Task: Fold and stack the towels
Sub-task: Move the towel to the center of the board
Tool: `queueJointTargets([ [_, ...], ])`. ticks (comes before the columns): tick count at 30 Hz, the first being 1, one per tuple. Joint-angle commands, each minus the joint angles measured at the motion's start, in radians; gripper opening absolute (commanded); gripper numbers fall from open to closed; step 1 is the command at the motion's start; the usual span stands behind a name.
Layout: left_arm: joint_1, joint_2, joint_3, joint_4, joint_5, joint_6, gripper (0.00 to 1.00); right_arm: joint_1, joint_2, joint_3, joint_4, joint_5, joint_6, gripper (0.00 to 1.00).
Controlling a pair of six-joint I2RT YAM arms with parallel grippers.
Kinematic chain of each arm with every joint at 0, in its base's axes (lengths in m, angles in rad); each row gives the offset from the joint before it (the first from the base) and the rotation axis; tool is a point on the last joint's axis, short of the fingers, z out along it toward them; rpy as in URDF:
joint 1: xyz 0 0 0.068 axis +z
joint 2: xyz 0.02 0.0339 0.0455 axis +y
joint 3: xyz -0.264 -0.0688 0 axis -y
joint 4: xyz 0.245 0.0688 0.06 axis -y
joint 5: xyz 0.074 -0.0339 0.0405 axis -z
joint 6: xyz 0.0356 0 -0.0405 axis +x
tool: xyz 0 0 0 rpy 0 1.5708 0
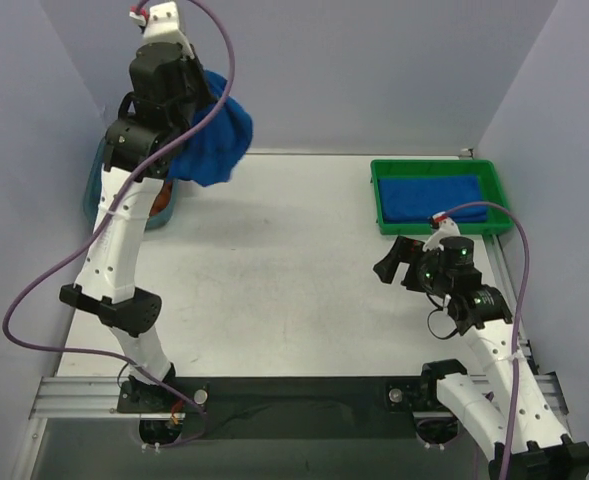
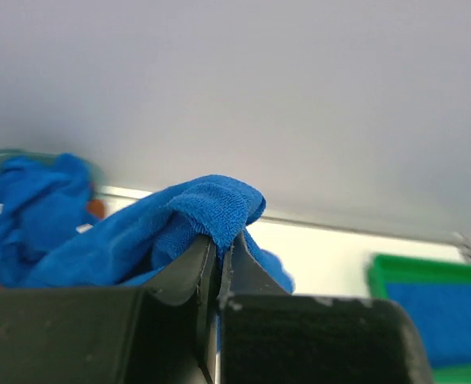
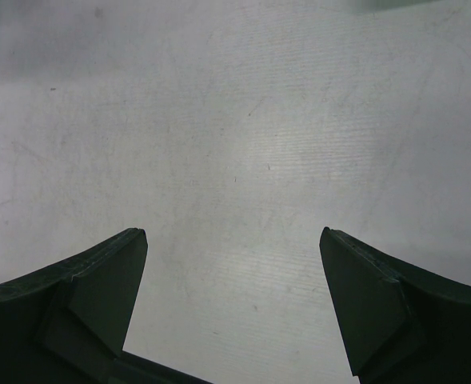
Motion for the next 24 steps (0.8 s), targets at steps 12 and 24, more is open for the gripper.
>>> queueJointTargets([
  [12, -0.230, -0.617, -1.337, 0.272, 0.488, -0.448, 0.03, 0.017, -0.103, 0.011, -0.101, -0.056, 0.001, 0.93],
  [24, -0.477, -1.090, -1.859, 0.182, 0.535, -0.590, 0.82, 0.163, 0.114, 0.002, -0.101, -0.022, -0.024, 0.82],
])
